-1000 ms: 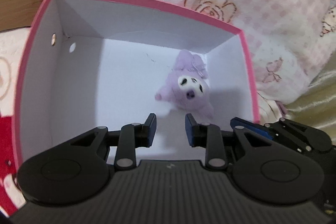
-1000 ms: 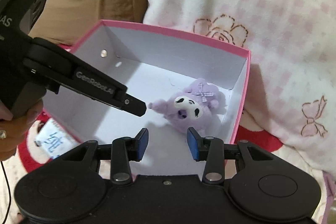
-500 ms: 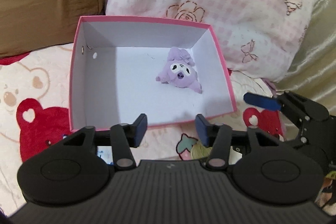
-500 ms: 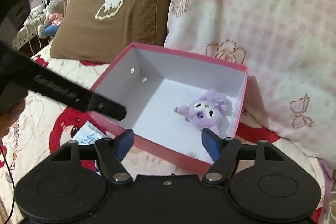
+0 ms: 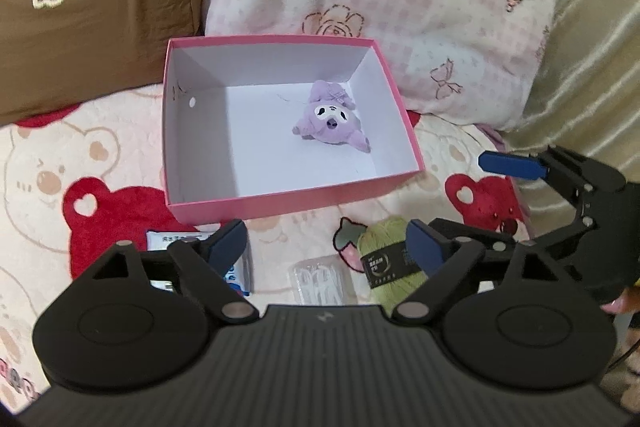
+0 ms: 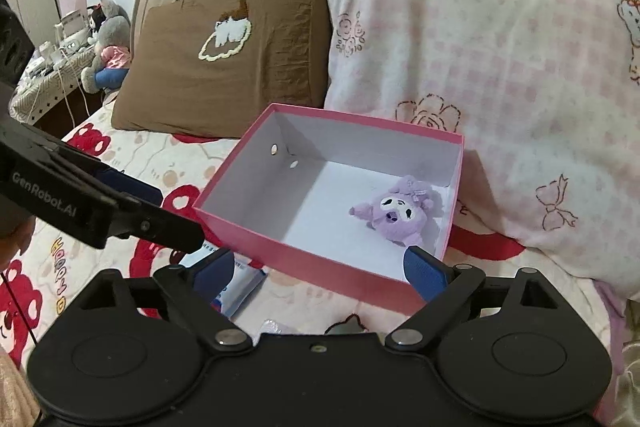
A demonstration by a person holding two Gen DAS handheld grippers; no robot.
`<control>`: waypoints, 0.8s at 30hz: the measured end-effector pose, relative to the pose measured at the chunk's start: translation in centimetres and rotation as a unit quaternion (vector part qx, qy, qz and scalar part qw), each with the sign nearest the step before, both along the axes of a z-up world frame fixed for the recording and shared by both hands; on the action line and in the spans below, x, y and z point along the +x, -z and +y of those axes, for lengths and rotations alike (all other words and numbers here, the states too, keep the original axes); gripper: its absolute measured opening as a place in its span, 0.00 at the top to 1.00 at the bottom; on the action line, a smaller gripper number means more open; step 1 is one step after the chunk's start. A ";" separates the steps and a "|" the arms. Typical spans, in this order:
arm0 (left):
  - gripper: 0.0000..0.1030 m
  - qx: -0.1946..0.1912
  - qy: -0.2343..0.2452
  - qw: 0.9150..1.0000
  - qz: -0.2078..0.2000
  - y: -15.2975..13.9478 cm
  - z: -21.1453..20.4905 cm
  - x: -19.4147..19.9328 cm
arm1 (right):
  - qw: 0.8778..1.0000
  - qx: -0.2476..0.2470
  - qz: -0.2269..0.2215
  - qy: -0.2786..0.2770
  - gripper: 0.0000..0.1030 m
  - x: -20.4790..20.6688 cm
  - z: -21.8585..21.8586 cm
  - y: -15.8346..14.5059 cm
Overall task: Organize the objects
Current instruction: 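Withdraw the left tool from the box and move toward the white packet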
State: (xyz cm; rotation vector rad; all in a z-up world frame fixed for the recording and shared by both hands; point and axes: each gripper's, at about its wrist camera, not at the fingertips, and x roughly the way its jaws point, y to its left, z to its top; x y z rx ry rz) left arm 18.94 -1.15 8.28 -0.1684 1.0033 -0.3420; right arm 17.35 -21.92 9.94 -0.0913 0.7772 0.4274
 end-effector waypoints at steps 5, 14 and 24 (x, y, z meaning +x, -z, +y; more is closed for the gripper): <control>0.08 0.007 0.000 1.000 -0.007 -1.0 0.6 -1.9 | 1.000 -0.015 -0.005 -0.013 0.09 -1.6 0.4 -0.9; 0.04 0.032 0.000 0.999 -0.015 -1.5 0.9 -4.3 | 1.000 -0.017 0.000 -0.022 0.09 -4.7 0.3 -2.4; 0.04 -0.004 0.024 1.000 0.004 0.9 0.3 -7.5 | 0.999 -0.024 0.004 -0.046 0.09 -9.1 0.1 -2.7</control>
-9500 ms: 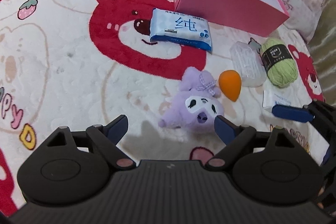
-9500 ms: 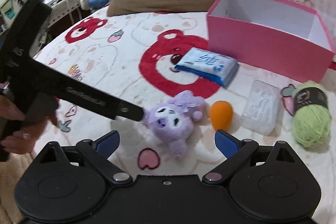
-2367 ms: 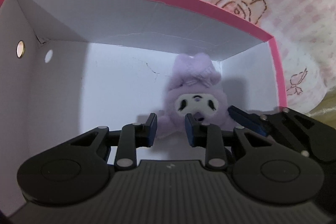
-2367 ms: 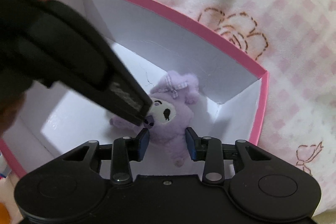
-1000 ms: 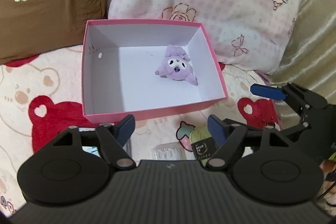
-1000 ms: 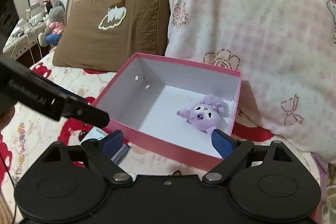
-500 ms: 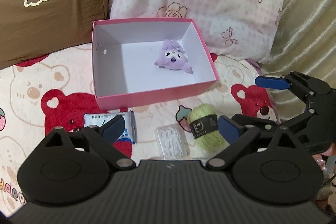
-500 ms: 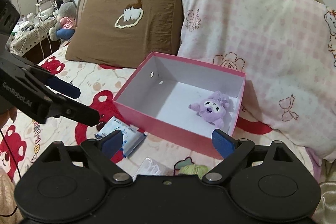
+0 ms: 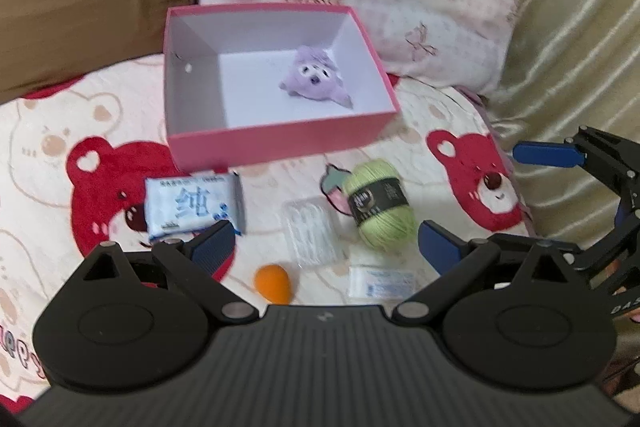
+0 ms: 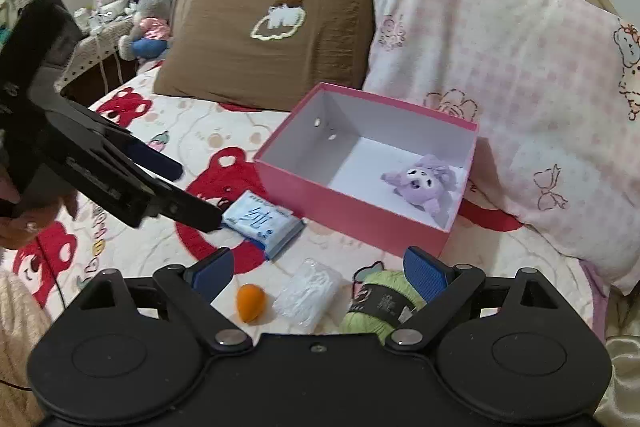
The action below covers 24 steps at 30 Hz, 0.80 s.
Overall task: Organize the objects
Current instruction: 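Withdraw the left tool from the box and move toward the white packet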
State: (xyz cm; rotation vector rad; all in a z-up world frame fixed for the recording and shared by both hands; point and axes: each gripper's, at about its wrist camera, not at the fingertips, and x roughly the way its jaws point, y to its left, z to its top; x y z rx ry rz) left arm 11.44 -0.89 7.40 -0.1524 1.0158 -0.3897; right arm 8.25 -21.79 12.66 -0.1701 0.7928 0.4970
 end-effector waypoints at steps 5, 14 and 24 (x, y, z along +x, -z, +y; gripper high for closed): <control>0.04 -0.010 0.011 1.000 0.002 0.4 -0.2 -1.6 | 1.000 0.000 -0.003 -0.010 0.09 -2.0 0.1 -0.1; 0.04 -0.024 0.014 1.000 0.000 1.1 -0.4 -2.8 | 0.999 -0.015 0.028 -0.021 0.09 -3.6 0.3 1.8; 0.05 -0.046 0.028 0.998 0.029 4.1 -1.7 -3.4 | 0.997 -0.001 0.080 -0.005 0.09 -3.9 -0.5 4.6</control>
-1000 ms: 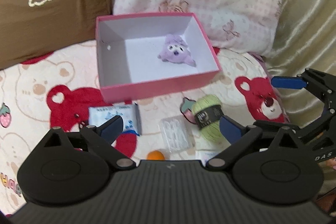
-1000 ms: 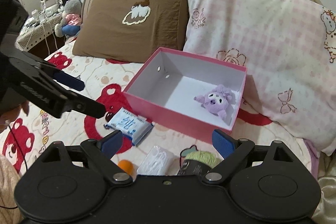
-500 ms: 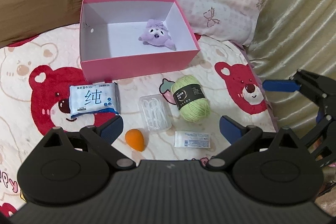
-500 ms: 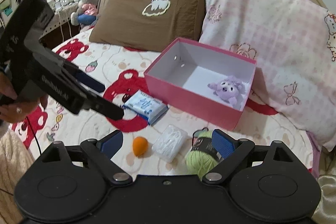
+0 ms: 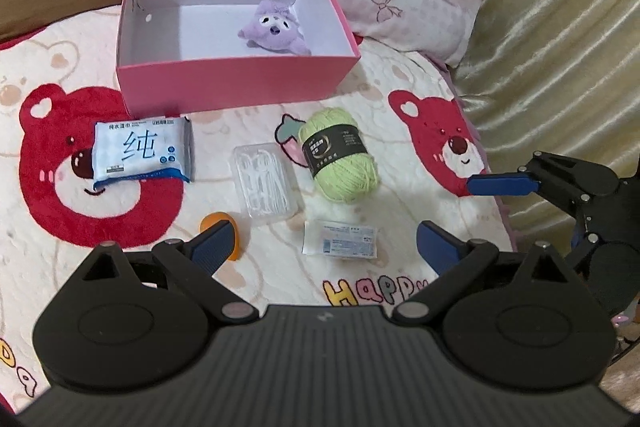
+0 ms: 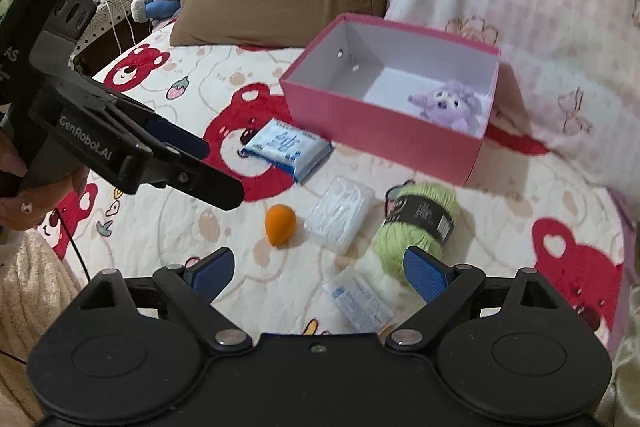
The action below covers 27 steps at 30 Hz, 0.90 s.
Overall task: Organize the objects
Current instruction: 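Withdraw the left tool from the box and move toward the white packet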
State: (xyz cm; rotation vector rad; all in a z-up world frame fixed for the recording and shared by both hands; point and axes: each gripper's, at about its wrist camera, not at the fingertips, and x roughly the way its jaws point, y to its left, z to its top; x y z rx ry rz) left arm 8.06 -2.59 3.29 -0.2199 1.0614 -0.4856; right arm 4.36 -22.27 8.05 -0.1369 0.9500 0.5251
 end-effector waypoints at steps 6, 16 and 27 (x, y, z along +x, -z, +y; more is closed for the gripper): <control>0.06 0.015 0.005 1.000 -0.005 1.6 -1.0 -0.6 | 0.999 -0.006 0.032 0.007 0.09 -0.1 -0.2 2.2; 0.07 -0.007 0.003 1.000 0.007 3.7 -1.4 -1.1 | 0.998 -0.015 0.065 0.014 0.09 -0.5 0.4 4.5; 0.07 0.037 0.001 0.999 -0.035 5.3 -2.5 -1.9 | 0.997 0.001 0.064 0.037 0.09 -0.6 -0.2 6.1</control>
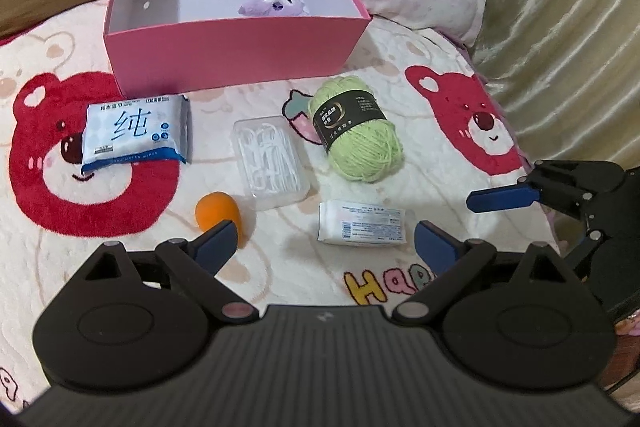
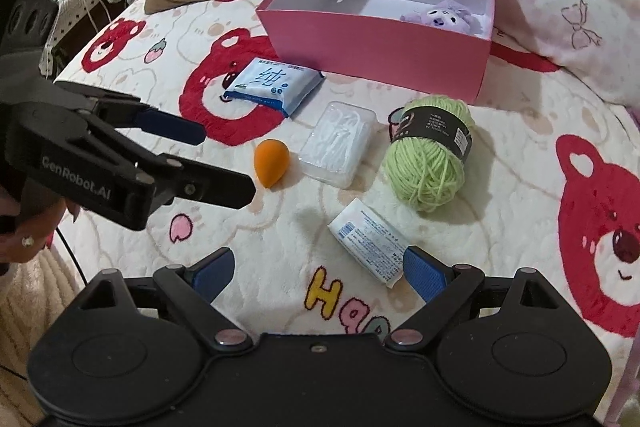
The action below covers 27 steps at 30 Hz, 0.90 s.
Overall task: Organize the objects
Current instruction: 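Withdraw the left tool from the box and move toward the white packet, then lower the left tool onto the small white packet and close on it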
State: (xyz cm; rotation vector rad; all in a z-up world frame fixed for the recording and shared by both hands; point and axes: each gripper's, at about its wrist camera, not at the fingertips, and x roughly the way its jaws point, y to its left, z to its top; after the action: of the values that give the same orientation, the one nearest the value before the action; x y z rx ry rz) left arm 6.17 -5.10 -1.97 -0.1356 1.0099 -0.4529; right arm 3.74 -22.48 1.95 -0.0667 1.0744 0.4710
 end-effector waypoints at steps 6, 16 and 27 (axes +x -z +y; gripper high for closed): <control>0.10 0.002 0.010 1.000 -0.012 1.0 -1.1 -0.3 | 1.000 -0.004 -0.020 0.004 0.10 -0.5 -0.2 1.6; 0.11 -0.008 0.013 1.000 -0.002 3.2 -2.6 -0.3 | 1.000 -0.009 -0.008 0.021 0.11 -0.4 -1.4 4.0; 0.14 -0.064 0.020 0.997 0.044 5.5 -3.7 0.3 | 0.998 0.023 0.028 0.048 0.16 -0.3 -2.2 6.2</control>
State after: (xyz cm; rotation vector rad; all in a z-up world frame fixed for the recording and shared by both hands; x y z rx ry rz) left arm 6.46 -8.78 -7.46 -0.2531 1.0722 -0.5514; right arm 3.49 -24.69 -4.28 0.0383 1.1163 0.4131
